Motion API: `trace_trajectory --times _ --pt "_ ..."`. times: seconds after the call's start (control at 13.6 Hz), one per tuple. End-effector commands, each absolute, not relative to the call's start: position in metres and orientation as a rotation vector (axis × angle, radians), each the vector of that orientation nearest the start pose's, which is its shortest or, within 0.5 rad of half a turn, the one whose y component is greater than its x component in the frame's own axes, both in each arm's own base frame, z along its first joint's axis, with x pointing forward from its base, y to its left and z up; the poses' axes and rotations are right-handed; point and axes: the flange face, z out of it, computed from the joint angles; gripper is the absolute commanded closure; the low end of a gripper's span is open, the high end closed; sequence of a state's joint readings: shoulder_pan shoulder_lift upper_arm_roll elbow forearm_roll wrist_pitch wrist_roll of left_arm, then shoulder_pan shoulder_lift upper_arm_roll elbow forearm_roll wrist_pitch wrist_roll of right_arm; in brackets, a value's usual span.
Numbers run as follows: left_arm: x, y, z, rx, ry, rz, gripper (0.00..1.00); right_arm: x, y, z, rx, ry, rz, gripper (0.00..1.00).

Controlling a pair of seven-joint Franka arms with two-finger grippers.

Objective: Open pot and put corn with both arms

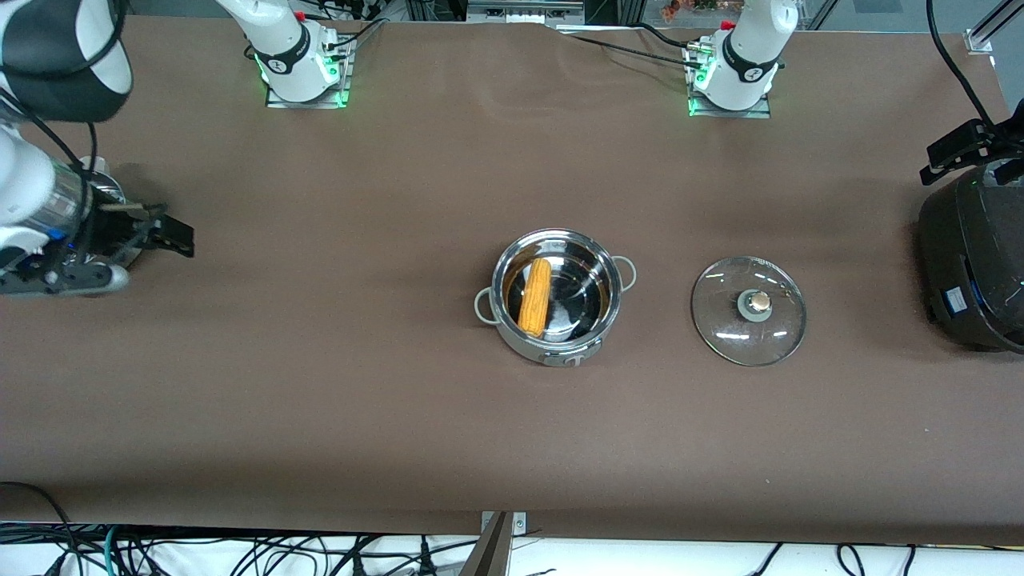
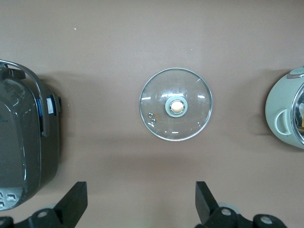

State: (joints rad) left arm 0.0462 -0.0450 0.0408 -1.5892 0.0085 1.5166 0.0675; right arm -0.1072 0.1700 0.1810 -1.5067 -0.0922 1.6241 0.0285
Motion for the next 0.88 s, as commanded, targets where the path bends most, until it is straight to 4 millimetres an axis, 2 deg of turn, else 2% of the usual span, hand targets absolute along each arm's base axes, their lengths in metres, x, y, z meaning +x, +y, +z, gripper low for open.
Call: trace_trajectory --times 0.0,0.15,0.29,0.59,0.81 --pt "0.536 0.047 0.642 -3.121 -0.024 0.05 0.0 0.577 -0.003 0.582 -3.197 0.012 0.03 0.0" --pt "0.536 0.047 0.642 -3.121 -0.024 0.05 0.0 0.557 0.004 0.601 -3.204 -0.002 0.091 0.0" --pt "0.535 0.047 0.642 -3.122 -0.024 0.05 0.0 0.551 0.006 0.608 -3.168 0.007 0.092 0.0" --pt "0.535 0.047 0.643 -3.121 -0.024 0.048 0.0 0.536 0.003 0.597 -3.149 0.029 0.075 0.0" --pt "0.535 0.047 0.642 -3.122 -0.024 0.053 0.0 0.544 -0.001 0.584 -3.142 0.034 0.111 0.0"
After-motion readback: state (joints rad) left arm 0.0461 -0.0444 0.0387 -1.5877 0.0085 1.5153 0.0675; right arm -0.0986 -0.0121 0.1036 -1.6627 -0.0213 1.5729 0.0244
